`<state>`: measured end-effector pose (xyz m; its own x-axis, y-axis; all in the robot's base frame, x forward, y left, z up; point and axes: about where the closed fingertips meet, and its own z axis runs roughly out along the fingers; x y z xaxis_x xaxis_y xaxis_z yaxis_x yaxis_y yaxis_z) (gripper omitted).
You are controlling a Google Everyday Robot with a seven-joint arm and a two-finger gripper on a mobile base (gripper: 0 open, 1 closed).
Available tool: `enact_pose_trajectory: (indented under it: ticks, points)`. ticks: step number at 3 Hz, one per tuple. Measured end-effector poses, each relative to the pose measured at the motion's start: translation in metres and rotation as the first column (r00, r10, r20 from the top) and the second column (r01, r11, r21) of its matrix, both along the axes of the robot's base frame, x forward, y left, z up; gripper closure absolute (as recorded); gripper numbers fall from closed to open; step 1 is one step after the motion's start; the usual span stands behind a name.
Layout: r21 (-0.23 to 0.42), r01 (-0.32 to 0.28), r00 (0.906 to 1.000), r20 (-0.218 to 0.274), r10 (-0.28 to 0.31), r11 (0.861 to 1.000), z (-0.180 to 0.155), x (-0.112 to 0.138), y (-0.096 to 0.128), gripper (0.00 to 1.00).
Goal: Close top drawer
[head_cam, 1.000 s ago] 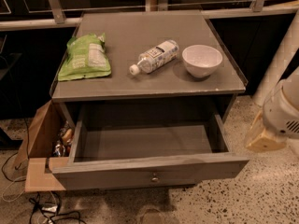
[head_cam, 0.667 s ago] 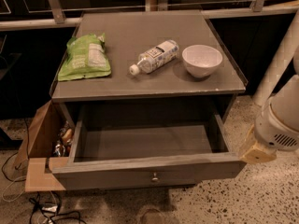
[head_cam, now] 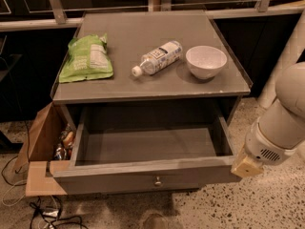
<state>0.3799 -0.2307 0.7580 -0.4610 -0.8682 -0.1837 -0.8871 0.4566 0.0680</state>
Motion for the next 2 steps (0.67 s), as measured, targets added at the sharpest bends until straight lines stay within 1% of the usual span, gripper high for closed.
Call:
enact_pose_trajectory:
  ticks: [1,2]
  points:
    - [0.009,0.03,0.9992,-0.028,-0.029,1.0,-0.028,0.002,0.003,1.0]
    - [0.013,0.05,0.9983,-0.029,-0.05,0.999,-0.059,0.023,0.015,1.0]
